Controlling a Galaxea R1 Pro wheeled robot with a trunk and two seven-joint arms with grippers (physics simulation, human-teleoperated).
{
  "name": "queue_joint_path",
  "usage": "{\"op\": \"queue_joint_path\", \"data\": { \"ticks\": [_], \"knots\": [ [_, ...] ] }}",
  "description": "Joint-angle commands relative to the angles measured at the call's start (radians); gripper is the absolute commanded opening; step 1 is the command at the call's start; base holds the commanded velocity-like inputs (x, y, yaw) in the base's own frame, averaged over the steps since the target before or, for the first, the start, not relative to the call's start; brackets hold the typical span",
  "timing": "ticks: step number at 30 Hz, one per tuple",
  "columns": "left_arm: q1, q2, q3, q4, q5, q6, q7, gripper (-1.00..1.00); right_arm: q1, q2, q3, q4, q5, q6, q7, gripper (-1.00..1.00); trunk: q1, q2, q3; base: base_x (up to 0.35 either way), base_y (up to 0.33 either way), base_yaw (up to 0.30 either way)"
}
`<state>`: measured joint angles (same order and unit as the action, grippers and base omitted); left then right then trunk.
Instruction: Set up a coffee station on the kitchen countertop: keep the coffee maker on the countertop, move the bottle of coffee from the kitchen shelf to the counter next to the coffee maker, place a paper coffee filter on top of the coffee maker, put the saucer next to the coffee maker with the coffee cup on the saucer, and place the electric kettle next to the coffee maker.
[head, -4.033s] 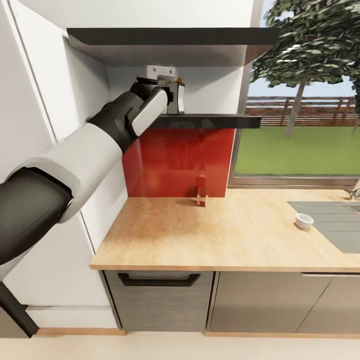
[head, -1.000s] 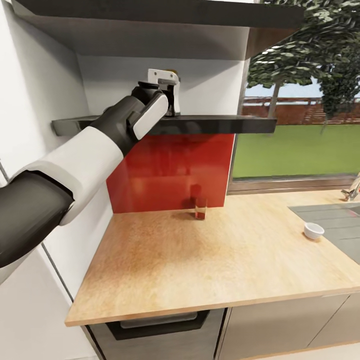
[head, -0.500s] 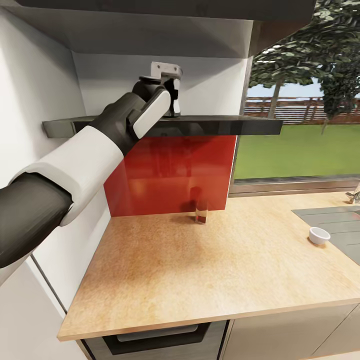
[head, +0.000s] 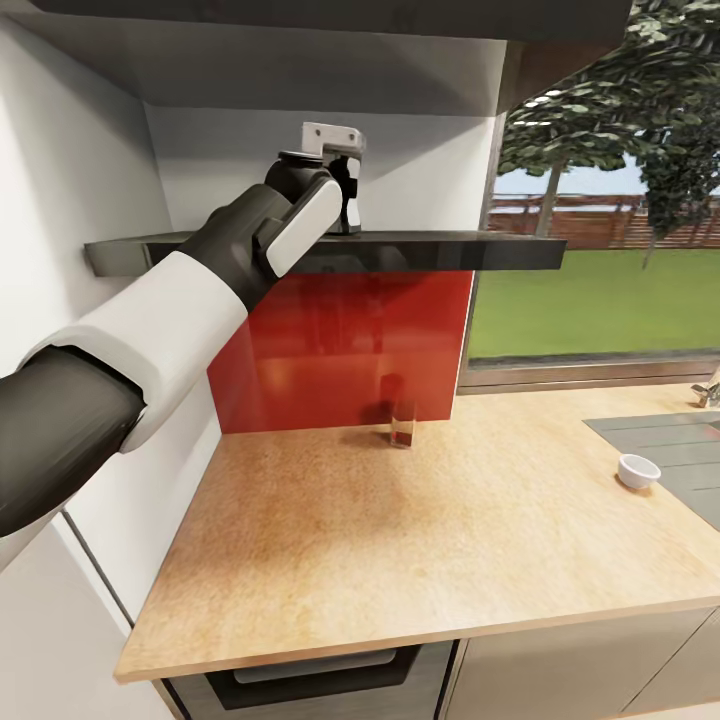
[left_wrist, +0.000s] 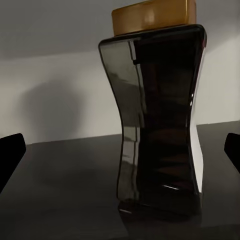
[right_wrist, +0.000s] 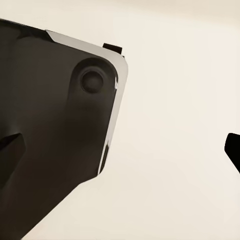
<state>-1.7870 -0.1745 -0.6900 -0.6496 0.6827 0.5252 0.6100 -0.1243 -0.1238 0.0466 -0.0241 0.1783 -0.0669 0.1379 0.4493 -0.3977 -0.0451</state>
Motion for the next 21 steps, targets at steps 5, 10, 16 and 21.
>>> {"op": "queue_joint_path", "data": {
  "ticks": [5,10,16,21],
  "knots": [
    [-0.002,0.0,-0.003,0.001,0.007,0.003,0.008,1.0,0.0,0.0,0.004,0.0,0.004,-0.003,0.002,1.0,0.001,-0.002,-0.002,0.116,0.0,0.0],
    [0.0,0.0,-0.003,0.001,0.007,0.002,0.01,1.0,0.0,0.0,0.004,0.0,0.004,-0.003,0.002,1.0,0.001,-0.002,-0.002,0.052,0.0,0.0],
    [0.0,0.0,-0.003,0.001,0.008,0.001,0.01,1.0,0.0,0.0,0.004,0.0,0.004,-0.004,0.002,1.0,0.001,-0.002,-0.002,0.006,0.0,0.0],
    [0.0,0.0,-0.002,0.001,0.006,0.002,0.01,1.0,0.0,0.0,0.004,0.0,0.004,-0.004,0.002,1.0,0.001,-0.002,-0.002,0.016,0.0,0.0]
  ]
}}
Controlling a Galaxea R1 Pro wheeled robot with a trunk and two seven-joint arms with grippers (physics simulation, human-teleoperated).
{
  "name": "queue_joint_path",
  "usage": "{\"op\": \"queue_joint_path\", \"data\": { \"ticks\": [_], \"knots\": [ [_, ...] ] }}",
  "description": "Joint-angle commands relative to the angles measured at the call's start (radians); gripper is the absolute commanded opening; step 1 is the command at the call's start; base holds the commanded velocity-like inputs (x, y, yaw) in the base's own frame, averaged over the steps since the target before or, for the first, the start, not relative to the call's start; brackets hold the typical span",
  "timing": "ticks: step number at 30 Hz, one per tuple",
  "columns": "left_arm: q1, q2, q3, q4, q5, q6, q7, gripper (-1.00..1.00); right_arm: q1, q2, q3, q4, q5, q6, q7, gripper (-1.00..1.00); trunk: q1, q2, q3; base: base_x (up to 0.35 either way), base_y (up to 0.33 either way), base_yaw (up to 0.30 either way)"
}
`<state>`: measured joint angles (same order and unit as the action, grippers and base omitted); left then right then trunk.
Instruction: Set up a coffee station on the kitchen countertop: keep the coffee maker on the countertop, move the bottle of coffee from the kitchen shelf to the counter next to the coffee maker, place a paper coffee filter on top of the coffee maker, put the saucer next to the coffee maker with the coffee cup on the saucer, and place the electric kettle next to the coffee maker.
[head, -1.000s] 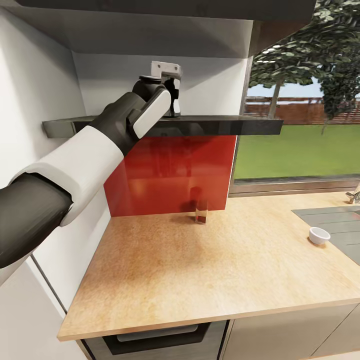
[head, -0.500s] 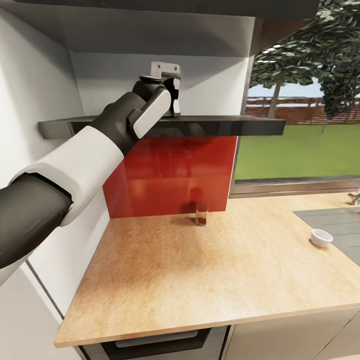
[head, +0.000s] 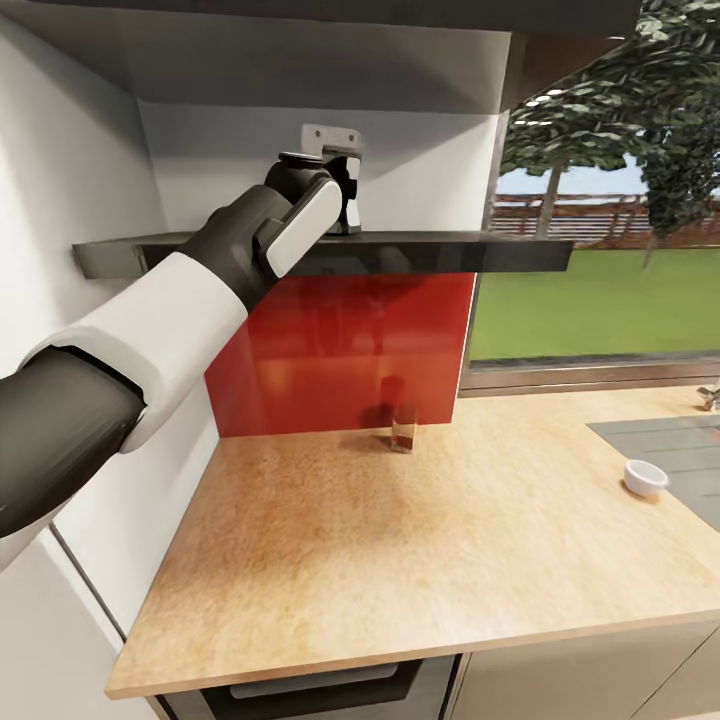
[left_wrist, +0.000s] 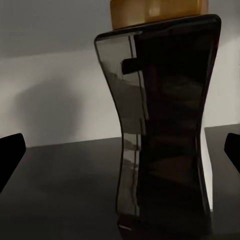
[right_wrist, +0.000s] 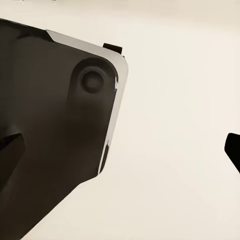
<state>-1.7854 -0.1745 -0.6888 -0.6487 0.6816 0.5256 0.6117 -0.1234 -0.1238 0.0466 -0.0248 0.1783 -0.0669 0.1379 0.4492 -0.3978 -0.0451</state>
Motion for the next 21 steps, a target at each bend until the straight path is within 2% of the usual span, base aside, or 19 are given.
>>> {"op": "queue_joint_path", "data": {
  "ticks": [1,7,16,21],
  "knots": [
    [-0.002,0.0,-0.003,0.0,0.007,0.001,0.008,1.0,-0.001,0.0,0.004,0.0,0.004,-0.004,0.002,1.0,0.001,-0.002,-0.002,0.111,0.0,0.0],
    [-0.002,0.0,-0.003,0.002,0.007,-0.001,0.008,1.0,0.001,-0.001,0.004,0.0,0.004,-0.004,0.002,1.0,0.001,-0.002,-0.002,0.157,0.0,0.0],
    [0.0,0.0,-0.003,0.008,0.008,-0.004,0.005,1.0,0.002,-0.001,0.004,0.0,0.004,-0.004,0.002,1.0,0.001,-0.002,-0.002,0.026,0.0,0.0],
    [0.001,0.0,-0.003,0.013,0.007,-0.006,0.004,1.0,0.002,-0.002,0.004,0.001,0.004,-0.004,0.002,1.0,0.001,-0.002,-0.002,0.121,0.0,0.0]
  ]
}}
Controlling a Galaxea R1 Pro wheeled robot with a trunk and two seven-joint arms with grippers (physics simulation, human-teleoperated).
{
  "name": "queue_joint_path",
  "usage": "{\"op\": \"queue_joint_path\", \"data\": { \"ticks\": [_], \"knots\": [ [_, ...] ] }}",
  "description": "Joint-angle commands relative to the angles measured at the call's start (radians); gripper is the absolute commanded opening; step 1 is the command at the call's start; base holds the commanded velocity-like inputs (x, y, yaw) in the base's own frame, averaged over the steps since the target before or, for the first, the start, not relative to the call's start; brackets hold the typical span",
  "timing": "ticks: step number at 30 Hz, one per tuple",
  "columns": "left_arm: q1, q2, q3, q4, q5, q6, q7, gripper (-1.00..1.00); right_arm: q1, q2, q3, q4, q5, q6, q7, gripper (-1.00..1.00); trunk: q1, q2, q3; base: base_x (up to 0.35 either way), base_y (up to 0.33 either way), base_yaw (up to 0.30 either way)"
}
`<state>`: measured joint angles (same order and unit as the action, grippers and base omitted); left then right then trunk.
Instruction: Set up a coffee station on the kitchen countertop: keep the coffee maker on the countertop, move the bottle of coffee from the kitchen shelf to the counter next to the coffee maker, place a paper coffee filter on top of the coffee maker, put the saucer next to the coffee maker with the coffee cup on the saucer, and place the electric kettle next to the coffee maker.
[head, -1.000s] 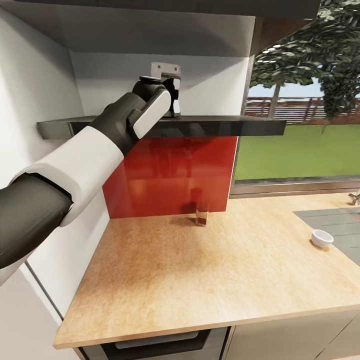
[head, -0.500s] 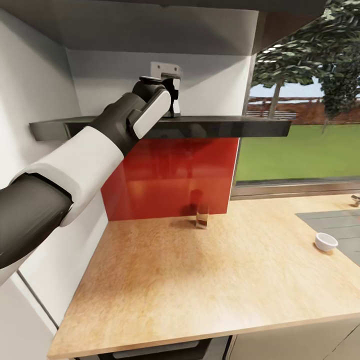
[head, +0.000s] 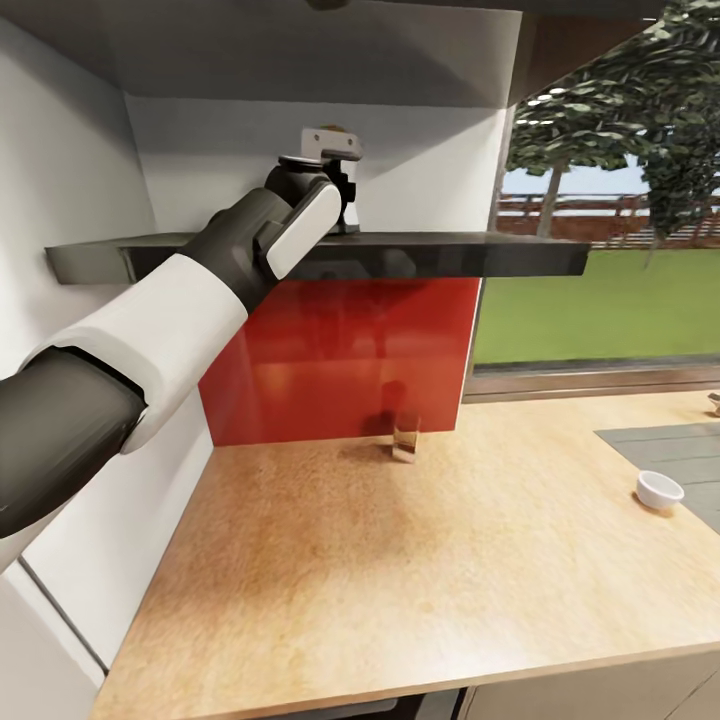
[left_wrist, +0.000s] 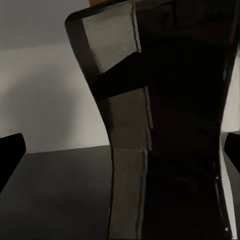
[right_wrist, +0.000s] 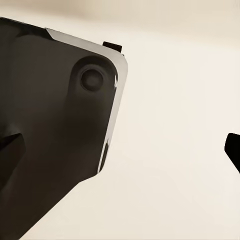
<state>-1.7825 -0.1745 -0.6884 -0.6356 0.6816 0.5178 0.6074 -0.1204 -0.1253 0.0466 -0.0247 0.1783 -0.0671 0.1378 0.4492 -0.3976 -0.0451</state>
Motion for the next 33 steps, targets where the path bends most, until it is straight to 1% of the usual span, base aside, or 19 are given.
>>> {"op": "queue_joint_path", "data": {
  "ticks": [1,5,8,15,23,33],
  "knots": [
    [-0.002,0.0,-0.003,0.0,0.007,0.001,0.008,1.0,-0.001,0.0,0.004,0.0,0.004,-0.003,0.001,1.0,0.001,-0.002,-0.002,0.033,0.0,0.0],
    [-0.001,0.0,-0.003,0.0,0.008,0.0,0.007,1.0,0.0,0.0,0.004,0.0,0.004,-0.003,0.002,1.0,0.001,-0.002,-0.002,0.009,0.0,0.0],
    [0.012,0.0,-0.004,-0.001,0.008,-0.001,0.006,1.0,0.001,0.0,0.004,0.0,0.004,-0.003,0.002,1.0,0.001,-0.002,-0.002,0.001,0.0,0.0],
    [0.02,0.0,-0.003,0.0,0.007,-0.001,0.006,1.0,0.001,0.0,0.004,0.0,0.004,-0.003,0.002,1.0,0.001,-0.002,-0.002,0.0,0.0,0.0],
    [0.02,0.0,-0.003,0.0,0.008,-0.002,0.006,1.0,0.001,0.0,0.004,0.0,0.004,-0.003,0.002,1.0,0.001,-0.002,-0.002,0.16,0.0,0.0],
    [0.046,0.0,-0.005,-0.013,0.011,-0.003,0.006,1.0,0.002,-0.001,0.004,0.0,0.004,-0.003,0.002,1.0,0.001,-0.002,-0.002,0.013,0.0,0.0]
  ]
}}
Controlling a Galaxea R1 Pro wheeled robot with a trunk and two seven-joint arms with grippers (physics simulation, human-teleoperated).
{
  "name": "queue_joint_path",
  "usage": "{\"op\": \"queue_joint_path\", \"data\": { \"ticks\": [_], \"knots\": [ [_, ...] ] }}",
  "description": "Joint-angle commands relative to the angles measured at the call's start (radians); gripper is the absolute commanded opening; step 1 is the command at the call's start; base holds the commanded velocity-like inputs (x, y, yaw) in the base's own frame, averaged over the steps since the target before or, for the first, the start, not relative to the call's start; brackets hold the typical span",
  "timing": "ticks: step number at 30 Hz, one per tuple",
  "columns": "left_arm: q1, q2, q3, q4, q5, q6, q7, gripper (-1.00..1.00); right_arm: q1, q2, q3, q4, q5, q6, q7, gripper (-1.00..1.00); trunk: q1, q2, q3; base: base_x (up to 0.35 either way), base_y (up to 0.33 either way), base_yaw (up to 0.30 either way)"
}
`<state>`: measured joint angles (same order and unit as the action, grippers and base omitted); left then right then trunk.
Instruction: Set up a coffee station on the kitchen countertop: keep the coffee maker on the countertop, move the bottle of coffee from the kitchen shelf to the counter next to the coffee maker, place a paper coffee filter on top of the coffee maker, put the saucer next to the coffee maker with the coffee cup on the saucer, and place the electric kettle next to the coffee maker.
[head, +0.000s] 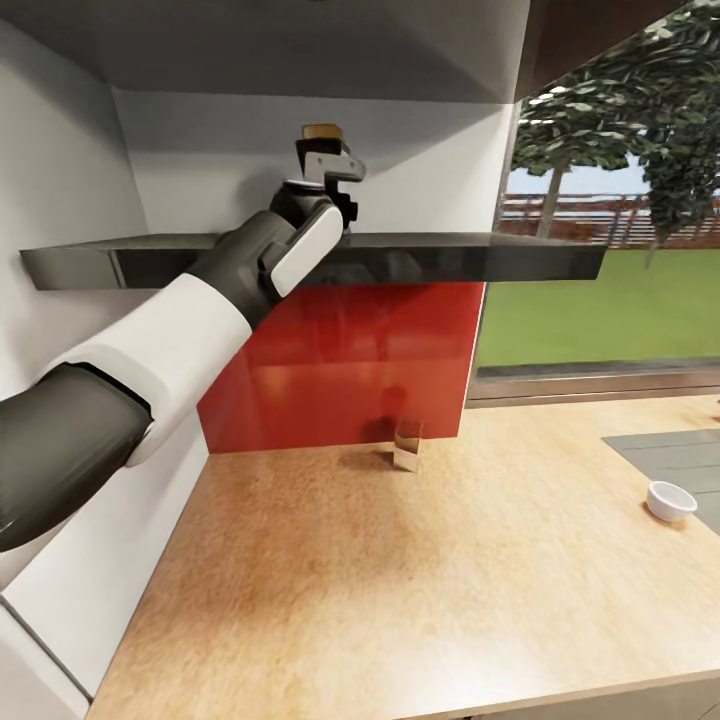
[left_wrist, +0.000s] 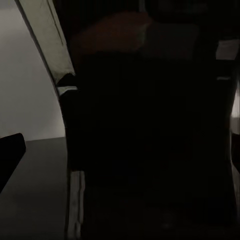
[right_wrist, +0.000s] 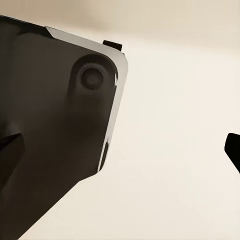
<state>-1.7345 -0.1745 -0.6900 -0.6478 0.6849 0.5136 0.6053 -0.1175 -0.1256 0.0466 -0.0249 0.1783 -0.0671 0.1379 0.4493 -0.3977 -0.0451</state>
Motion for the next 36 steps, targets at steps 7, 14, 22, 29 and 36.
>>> {"op": "queue_joint_path", "data": {
  "ticks": [7,14,22,29,36],
  "knots": [
    [0.0,0.0,-0.002,-0.001,0.008,0.001,0.007,-1.0,-0.001,0.0,0.004,0.001,0.004,-0.003,0.002,1.0,0.001,-0.002,-0.002,0.0,0.0,0.0],
    [0.0,0.0,-0.001,-0.001,0.008,-0.018,0.007,-1.0,-0.001,0.0,0.004,0.001,0.004,-0.003,0.002,1.0,0.001,-0.002,-0.002,0.0,0.0,0.0],
    [0.0,0.0,0.0,-0.001,0.006,-0.024,0.008,-1.0,-0.001,0.0,0.004,0.0,0.004,-0.003,0.002,1.0,0.001,-0.002,-0.002,0.0,0.0,0.0],
    [0.0,0.0,0.0,-0.001,0.005,-0.024,0.009,-1.0,-0.001,0.003,0.004,0.0,0.004,-0.003,0.002,1.0,0.001,-0.002,-0.002,0.0,0.0,0.0],
    [0.0,0.0,0.002,-0.001,0.006,-0.024,0.009,-1.0,-0.001,0.003,0.004,0.0,0.004,-0.003,0.002,1.0,0.001,-0.002,-0.002,0.0,0.0,0.0]
  ]
}}
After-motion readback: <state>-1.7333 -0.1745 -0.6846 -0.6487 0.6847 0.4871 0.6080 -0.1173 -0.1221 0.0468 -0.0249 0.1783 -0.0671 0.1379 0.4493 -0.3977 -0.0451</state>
